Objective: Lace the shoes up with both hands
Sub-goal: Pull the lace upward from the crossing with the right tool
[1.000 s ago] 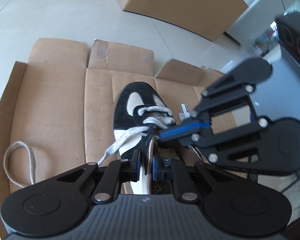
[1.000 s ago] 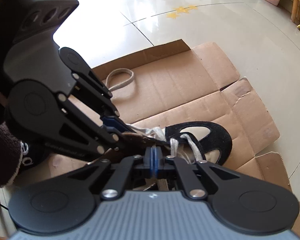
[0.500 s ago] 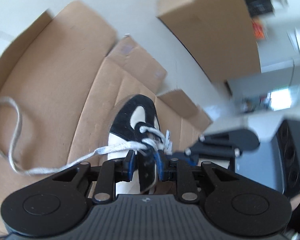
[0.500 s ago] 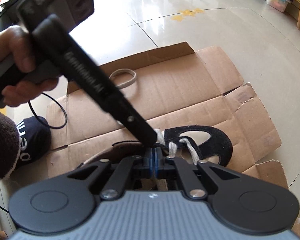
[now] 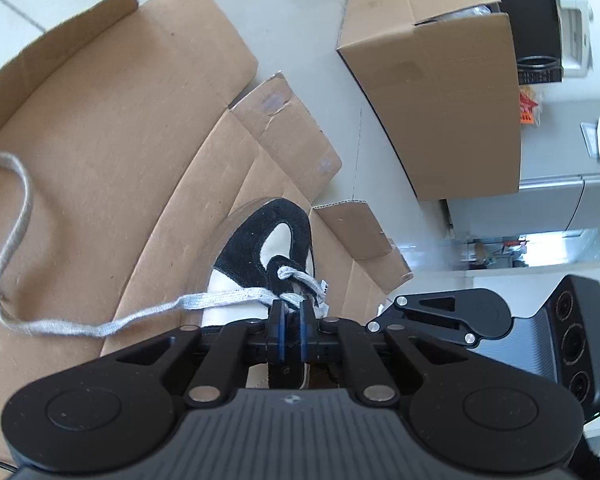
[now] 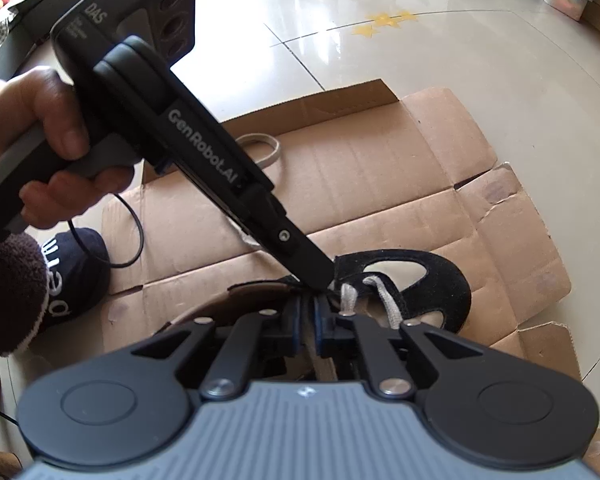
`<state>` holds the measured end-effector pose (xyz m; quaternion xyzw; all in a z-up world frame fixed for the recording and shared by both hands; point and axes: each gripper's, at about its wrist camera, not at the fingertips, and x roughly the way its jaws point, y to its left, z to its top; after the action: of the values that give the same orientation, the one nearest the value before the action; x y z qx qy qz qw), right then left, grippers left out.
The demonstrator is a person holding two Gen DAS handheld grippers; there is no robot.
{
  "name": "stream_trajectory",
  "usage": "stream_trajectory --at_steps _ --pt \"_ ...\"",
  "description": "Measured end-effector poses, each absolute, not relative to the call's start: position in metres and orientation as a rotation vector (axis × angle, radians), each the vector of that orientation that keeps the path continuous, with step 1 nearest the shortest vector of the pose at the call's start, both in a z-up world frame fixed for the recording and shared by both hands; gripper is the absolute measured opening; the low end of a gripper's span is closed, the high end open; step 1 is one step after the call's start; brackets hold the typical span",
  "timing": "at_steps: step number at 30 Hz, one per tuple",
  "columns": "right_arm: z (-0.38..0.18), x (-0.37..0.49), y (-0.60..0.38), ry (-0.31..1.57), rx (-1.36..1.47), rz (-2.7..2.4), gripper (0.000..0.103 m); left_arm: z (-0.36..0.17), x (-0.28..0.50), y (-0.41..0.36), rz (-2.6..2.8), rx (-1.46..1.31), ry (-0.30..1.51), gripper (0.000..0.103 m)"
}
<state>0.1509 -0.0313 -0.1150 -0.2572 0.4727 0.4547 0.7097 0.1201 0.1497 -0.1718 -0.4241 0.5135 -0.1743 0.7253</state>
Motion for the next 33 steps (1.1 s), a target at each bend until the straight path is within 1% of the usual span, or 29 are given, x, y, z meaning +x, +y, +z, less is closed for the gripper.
stream_trajectory --at_steps 3,5,7,13,15,16,18,25,27,28,29,30,31,33 --pt "-0.113 0.152 -0.035 1.047 -0.558 0.993 0.019 -0.172 0.120 0.153 -0.378 -0.922 1.122 0.000" --pt "-0.109 0.153 -0.037 1.040 -0.544 0.982 0.023 -0.171 0.119 0.152 -0.377 -0.912 1.118 0.000" --pt "-0.106 0.154 -0.040 1.033 -0.531 0.971 0.030 -0.169 0.119 0.150 -0.382 -0.884 1.110 0.000" --pt "-0.095 0.158 -0.043 1.017 -0.502 0.958 0.030 -0.159 0.116 0.145 -0.357 -0.799 1.087 0.001" --pt "-0.092 0.161 -0.043 1.022 -0.487 0.968 0.028 -0.154 0.114 0.143 -0.342 -0.763 1.072 0.001" --pt "-0.093 0.162 -0.042 1.036 -0.473 0.977 0.024 -0.151 0.112 0.143 -0.332 -0.748 1.061 0.001" --pt "-0.094 0.164 -0.040 1.066 -0.445 0.993 0.019 -0.145 0.110 0.142 -0.316 -0.710 1.031 0.001" --pt "-0.104 0.173 -0.025 1.115 -0.406 1.005 0.020 -0.133 0.109 0.143 -0.332 -0.650 0.977 0.001" --pt "-0.114 0.181 -0.021 1.172 -0.378 1.002 0.020 -0.132 0.109 0.142 -0.352 -0.654 0.973 0.001" --pt "-0.119 0.184 -0.020 1.190 -0.370 0.997 0.010 -0.131 0.110 0.141 -0.361 -0.651 0.977 0.001" --pt "-0.121 0.186 -0.020 1.198 -0.367 0.995 0.003 -0.130 0.110 0.141 -0.370 -0.647 0.980 0.001" --pt "-0.122 0.187 -0.020 1.205 -0.364 0.993 0.004 -0.129 0.111 0.141 -0.380 -0.644 0.984 0.002" --pt "-0.122 0.189 -0.020 1.214 -0.348 0.994 0.003 -0.128 0.110 0.141 -0.382 -0.621 0.992 0.009" --pt "-0.120 0.190 -0.021 1.218 -0.342 0.996 0.003 -0.127 0.109 0.140 -0.387 -0.574 1.007 0.014"
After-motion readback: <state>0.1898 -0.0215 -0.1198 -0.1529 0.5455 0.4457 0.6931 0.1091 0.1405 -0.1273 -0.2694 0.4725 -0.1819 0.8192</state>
